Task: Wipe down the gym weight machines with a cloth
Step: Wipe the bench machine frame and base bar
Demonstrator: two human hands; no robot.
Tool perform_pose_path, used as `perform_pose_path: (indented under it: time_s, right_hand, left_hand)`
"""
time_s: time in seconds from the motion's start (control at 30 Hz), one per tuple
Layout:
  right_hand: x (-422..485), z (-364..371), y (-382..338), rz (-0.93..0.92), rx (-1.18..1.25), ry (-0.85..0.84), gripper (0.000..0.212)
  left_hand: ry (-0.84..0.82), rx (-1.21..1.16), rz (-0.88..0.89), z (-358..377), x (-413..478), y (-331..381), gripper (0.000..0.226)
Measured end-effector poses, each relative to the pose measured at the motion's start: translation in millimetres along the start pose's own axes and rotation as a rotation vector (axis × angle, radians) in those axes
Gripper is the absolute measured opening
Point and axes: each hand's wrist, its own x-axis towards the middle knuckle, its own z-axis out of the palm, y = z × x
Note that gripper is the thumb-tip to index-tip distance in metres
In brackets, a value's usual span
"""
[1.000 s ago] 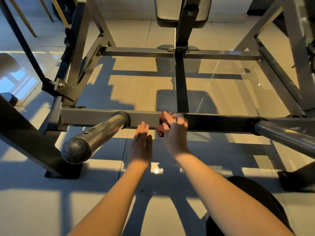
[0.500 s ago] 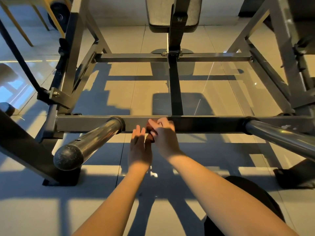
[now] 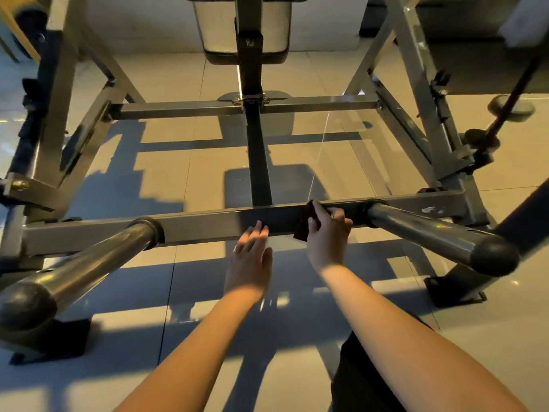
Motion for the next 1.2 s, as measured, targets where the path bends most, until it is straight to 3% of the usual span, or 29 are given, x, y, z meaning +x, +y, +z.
perform_pose_path:
  time_s: [0.13, 0.2, 0.37, 0.53, 0.6, 0.87, 1.07, 1.2]
  right_hand:
    - [-3.3, 6.0, -9.0, -0.259, 0.031, -0.182, 0.046]
    - [7.6, -6.1, 8.0, -0.223, 0.016, -0.167, 0.044]
    - [20.5, -23.7, 41.6, 0.063, 0.031, -0.007, 0.042]
    - [13.7, -23.9, 11.4, -0.132, 0.016, -0.201, 0.047]
    - [13.8, -33.3, 12.3, -0.118, 0.069, -0.267, 0.046]
    - [-12.4, -83.5, 9.5, 0.101, 0.413, -0.310, 0.040]
    - [-39.7, -121.2, -2.9, 0.366, 0.466, -0.391, 0.056]
    - [-48.3, -131.6, 9.2, 0.486, 0.458, -0.399, 0.056]
  left_hand:
    - [-0.011, 0.021, 0.019, 3.2, 5.6, 20.9, 0.051]
    - [-0.038, 0.047, 0.023, 3.7, 6.8, 23.5, 0.054]
    - [-0.029, 0.007, -0.048, 1.6, 1.1, 24.1, 0.052]
    - [-0.061, -0.087, -0.101, 1.5, 8.4, 46.2, 0.051]
    - [-0.101, -0.162, -0.082, 3.6, 10.0, 64.3, 0.052]
    - [-0.130, -0.575, -0.211, -5.6, 14.8, 117.1, 0.046]
    - [-0.209, -0.539, -0.313, -17.6, 13.2, 154.1, 0.029]
    - [-0.264, -0.422, -0.197, -12.1, 2.2, 162.0, 0.024]
